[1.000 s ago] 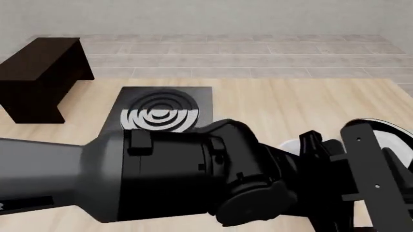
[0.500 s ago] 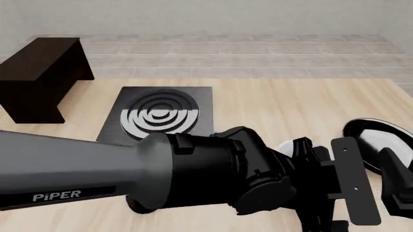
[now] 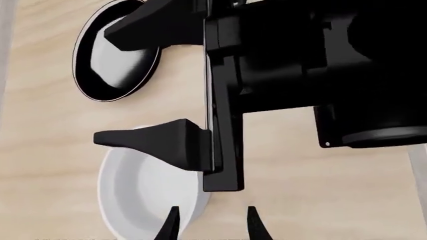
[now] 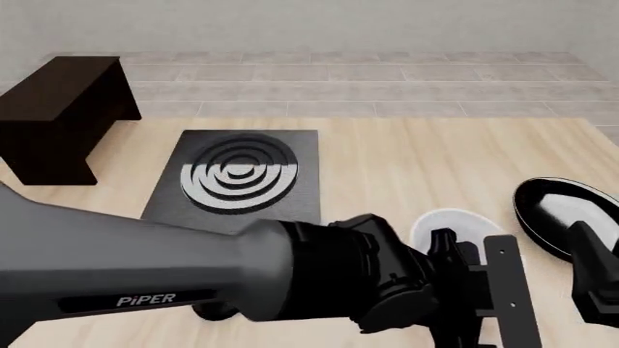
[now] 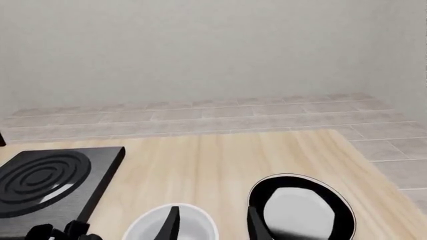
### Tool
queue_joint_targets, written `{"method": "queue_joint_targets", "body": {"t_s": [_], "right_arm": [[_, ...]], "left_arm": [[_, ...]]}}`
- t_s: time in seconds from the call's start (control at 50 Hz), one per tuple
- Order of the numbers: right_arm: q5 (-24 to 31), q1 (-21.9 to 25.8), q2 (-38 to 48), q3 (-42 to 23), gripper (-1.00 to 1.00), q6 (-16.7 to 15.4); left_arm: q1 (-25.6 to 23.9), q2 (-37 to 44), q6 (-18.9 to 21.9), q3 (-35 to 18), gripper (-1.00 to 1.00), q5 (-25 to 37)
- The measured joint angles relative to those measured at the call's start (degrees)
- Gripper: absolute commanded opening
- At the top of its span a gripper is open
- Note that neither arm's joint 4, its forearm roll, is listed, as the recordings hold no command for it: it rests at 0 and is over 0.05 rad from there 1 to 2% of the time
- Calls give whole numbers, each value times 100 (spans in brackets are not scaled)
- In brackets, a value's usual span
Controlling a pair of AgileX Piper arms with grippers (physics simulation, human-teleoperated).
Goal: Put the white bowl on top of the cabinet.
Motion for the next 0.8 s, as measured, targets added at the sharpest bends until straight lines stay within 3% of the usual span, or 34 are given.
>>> {"method": "queue_joint_targets", "body": {"t_s": [0.8], "right_arm": [[-4, -34, 0, 0, 100, 41]], "left_arm": [[367, 586, 71, -116, 100, -19]]}}
